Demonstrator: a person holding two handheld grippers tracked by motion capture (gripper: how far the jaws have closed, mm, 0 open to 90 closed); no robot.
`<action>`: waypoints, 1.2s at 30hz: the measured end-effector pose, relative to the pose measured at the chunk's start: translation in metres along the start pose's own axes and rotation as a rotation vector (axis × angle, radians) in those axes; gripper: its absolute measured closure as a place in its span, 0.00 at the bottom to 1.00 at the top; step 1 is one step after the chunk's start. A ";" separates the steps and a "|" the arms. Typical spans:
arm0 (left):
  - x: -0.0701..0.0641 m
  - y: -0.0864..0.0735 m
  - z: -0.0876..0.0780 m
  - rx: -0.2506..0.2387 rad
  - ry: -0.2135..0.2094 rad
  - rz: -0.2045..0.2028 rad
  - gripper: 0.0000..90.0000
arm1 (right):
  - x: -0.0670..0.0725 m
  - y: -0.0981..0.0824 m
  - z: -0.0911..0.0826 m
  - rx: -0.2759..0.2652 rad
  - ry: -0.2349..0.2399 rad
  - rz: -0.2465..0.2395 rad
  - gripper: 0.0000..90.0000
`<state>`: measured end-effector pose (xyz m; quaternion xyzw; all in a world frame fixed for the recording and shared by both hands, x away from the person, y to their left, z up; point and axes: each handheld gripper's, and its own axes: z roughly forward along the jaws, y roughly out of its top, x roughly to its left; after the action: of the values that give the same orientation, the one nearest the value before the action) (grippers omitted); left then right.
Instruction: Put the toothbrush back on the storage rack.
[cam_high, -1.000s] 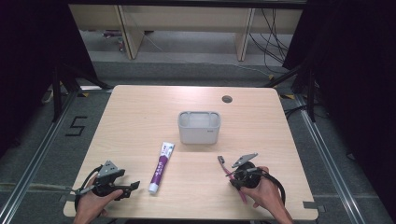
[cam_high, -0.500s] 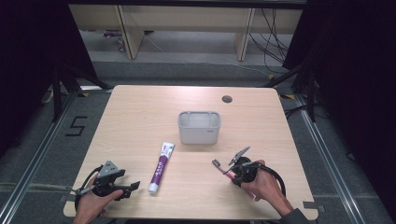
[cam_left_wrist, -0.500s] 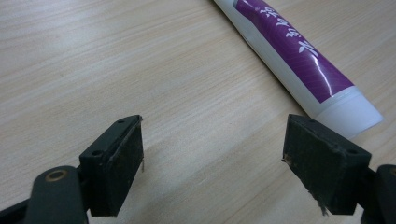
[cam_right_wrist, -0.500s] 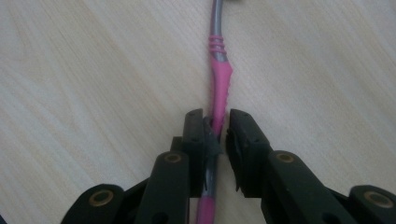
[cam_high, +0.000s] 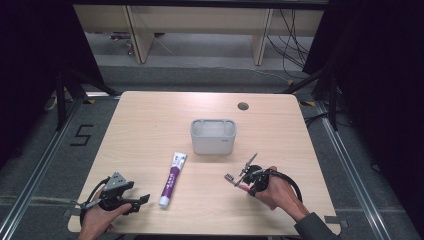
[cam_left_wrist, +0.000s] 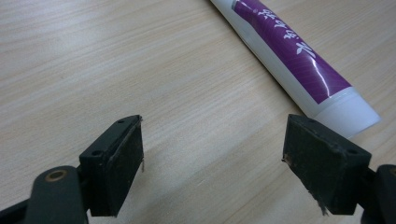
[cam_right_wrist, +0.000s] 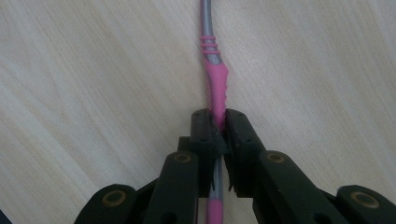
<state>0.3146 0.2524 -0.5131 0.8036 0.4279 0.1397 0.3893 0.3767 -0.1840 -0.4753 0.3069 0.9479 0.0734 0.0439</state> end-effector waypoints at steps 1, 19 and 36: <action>0.000 0.000 0.000 -0.001 0.002 -0.002 0.22 | 0.001 0.000 0.000 0.012 0.009 0.015 0.92; -0.001 0.000 -0.001 -0.005 0.006 -0.011 0.22 | -0.008 -0.001 -0.026 -0.046 -0.004 -0.042 0.93; 0.002 0.000 -0.002 -0.004 0.014 -0.006 0.22 | -0.034 -0.008 -0.076 -0.358 0.048 0.105 0.93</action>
<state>0.3141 0.2549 -0.5122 0.8004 0.4329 0.1452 0.3884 0.3896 -0.2192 -0.4001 0.3415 0.9031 0.2504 0.0713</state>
